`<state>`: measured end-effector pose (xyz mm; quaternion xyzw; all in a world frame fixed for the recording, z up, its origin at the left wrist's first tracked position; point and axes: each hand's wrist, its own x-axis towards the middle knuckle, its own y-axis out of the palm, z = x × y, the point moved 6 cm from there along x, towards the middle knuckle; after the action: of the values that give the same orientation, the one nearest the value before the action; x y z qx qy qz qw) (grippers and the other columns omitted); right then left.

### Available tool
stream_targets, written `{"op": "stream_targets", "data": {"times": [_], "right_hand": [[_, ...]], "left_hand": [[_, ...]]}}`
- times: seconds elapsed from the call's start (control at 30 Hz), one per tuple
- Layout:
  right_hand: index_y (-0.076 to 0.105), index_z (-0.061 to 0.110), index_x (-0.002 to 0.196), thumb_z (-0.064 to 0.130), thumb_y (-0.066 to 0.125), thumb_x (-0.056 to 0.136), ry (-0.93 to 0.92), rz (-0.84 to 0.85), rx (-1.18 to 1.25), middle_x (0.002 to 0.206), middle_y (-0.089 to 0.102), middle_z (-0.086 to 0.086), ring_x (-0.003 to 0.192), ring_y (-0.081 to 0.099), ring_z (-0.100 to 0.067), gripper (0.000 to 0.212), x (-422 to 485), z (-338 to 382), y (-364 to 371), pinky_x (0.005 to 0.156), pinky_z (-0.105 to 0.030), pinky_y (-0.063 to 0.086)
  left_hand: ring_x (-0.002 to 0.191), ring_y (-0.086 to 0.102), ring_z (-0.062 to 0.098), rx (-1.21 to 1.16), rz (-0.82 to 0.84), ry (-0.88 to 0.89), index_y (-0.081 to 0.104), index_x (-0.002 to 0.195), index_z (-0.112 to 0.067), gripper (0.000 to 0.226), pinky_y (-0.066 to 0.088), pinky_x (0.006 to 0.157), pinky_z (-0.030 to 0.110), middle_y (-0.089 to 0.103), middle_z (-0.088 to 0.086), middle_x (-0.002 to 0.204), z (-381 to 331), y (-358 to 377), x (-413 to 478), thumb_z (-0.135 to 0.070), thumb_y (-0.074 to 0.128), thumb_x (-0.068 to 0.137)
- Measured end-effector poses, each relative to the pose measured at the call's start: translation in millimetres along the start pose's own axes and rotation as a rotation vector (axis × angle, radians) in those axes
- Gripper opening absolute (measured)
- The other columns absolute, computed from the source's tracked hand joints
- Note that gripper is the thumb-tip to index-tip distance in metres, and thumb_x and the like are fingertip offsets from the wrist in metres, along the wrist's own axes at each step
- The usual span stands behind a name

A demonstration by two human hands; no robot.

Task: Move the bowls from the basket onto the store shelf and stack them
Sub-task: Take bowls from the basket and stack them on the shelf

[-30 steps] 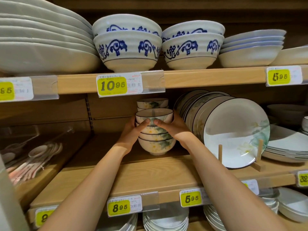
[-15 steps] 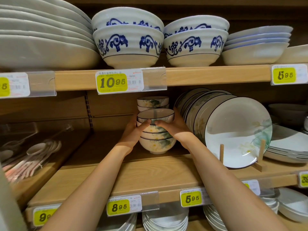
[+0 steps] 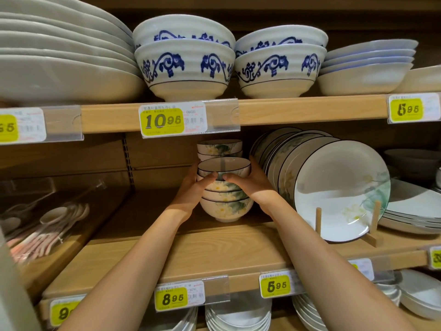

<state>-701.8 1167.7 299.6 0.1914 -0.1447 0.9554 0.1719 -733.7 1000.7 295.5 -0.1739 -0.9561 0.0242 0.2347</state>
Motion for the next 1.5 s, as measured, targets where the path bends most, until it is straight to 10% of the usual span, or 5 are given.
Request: {"op": "stream_targets", "data": {"times": [0.33, 0.57, 1.17, 1.5], "right_hand": [[0.036, 0.029, 0.142, 0.044, 0.083, 0.066, 0.004, -0.033, 0.065, 0.137, 0.053, 0.003, 0.117, 0.05, -0.012, 0.09, -2, 0, -2, 0.088, -0.027, 0.039], [0.029, 0.028, 0.148, 0.049, 0.083, 0.063, 0.023, -0.031, 0.044, 0.143, 0.049, 0.001, 0.13, 0.047, -0.021, 0.103, -1, -2, -2, 0.107, -0.042, 0.041], [0.024, 0.029, 0.151, 0.052, 0.077, 0.071, -0.017, -0.029, 0.042, 0.147, 0.045, 0.0, 0.133, 0.044, -0.021, 0.098, -6, 10, -3, 0.11, -0.045, 0.038], [0.018, 0.022, 0.149, 0.035, 0.066, 0.088, -0.158, 0.007, 0.036, 0.142, 0.046, 0.002, 0.126, 0.045, -0.009, 0.079, -16, 26, -2, 0.098, -0.023, 0.034]], "left_hand": [[0.113, 0.059, 0.003, 0.011, 0.011, 0.052, 0.049, 0.13, -0.036, 0.044, 0.044, 0.091, 0.022, 0.065, -0.015, 0.12, -10, 0, 2, -0.026, 0.065, 0.09], [0.114, 0.058, 0.005, 0.005, 0.006, 0.055, 0.049, 0.125, -0.038, 0.039, 0.045, 0.094, 0.023, 0.064, -0.01, 0.124, -13, -2, 0, -0.023, 0.064, 0.092], [0.099, 0.059, -0.018, 0.021, 0.023, 0.108, 0.047, 0.126, -0.039, 0.041, 0.046, 0.076, 0.003, 0.062, -0.024, 0.115, -30, -2, 0, -0.02, 0.062, 0.093], [0.12, 0.058, 0.008, 0.018, 0.078, 0.166, 0.046, 0.137, -0.017, 0.047, 0.046, 0.097, 0.023, 0.061, 0.0, 0.131, -44, 1, 5, -0.013, 0.062, 0.093]]}}
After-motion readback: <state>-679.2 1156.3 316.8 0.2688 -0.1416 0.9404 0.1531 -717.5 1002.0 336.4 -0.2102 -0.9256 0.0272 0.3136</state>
